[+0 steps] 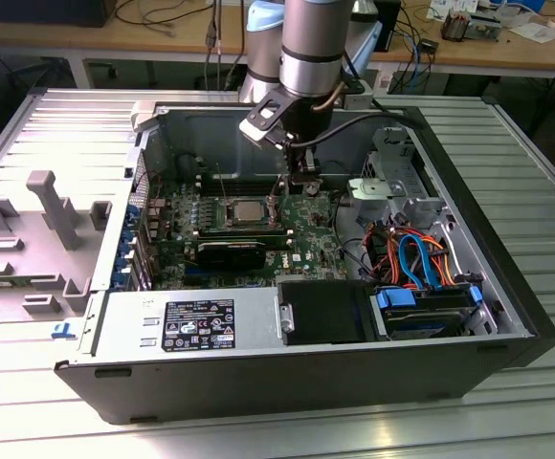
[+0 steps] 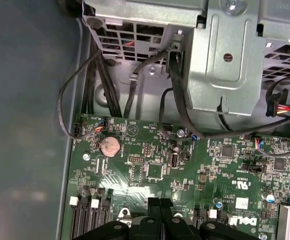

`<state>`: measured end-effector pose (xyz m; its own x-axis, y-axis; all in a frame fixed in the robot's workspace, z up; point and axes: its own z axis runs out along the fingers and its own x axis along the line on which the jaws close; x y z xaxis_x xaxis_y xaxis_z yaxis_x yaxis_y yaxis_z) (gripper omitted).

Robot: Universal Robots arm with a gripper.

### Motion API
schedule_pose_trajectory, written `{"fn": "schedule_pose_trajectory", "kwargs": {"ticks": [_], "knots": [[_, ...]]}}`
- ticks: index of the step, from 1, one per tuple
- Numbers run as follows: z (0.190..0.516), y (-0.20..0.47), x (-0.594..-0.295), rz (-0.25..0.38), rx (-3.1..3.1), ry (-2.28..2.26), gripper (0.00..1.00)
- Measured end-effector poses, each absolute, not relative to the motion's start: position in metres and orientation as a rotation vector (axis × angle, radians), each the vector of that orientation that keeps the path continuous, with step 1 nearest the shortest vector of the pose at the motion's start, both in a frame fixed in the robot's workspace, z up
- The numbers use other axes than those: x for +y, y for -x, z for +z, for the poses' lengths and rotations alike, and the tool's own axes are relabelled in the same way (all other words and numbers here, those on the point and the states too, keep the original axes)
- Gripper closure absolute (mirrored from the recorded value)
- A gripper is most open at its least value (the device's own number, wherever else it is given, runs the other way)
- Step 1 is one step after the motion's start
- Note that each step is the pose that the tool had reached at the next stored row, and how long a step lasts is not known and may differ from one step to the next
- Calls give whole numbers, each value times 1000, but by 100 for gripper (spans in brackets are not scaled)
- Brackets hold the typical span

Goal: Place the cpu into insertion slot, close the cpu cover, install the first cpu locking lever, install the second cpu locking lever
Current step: 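Close the cpu cover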

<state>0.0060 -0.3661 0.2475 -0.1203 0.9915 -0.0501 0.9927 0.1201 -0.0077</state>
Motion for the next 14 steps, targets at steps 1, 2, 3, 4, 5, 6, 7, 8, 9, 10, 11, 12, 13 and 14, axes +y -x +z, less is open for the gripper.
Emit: {"fn": "schedule_pose_trajectory", "kwargs": {"ticks": [1, 2, 3, 4, 5, 6, 7, 8, 9, 10, 11, 12, 13, 14], "knots": [[248, -4, -366, -61, 2327, -2062, 89], [248, -3, -366, -61, 2327, -2062, 89], [248, -2, -366, -61, 2327, -2062, 89], [248, -2, -366, -61, 2327, -2062, 89], [248, -2, -366, -61, 2327, -2062, 89], [248, -2, -366, -61, 2327, -2061, 89], [247, -2, -366, -61, 2327, -2062, 89], [247, -2, -366, -61, 2327, -2062, 89], [247, -2, -366, -61, 2327, -2062, 89], [247, -2, -366, -61, 2327, -2062, 89], [247, -2, -366, -61, 2327, -2062, 89], [247, -2, -366, -61, 2327, -2062, 89], [247, -2, -366, -63, 2328, -2063, 89], [247, -2, -366, -67, 2330, -2064, 89]]}}
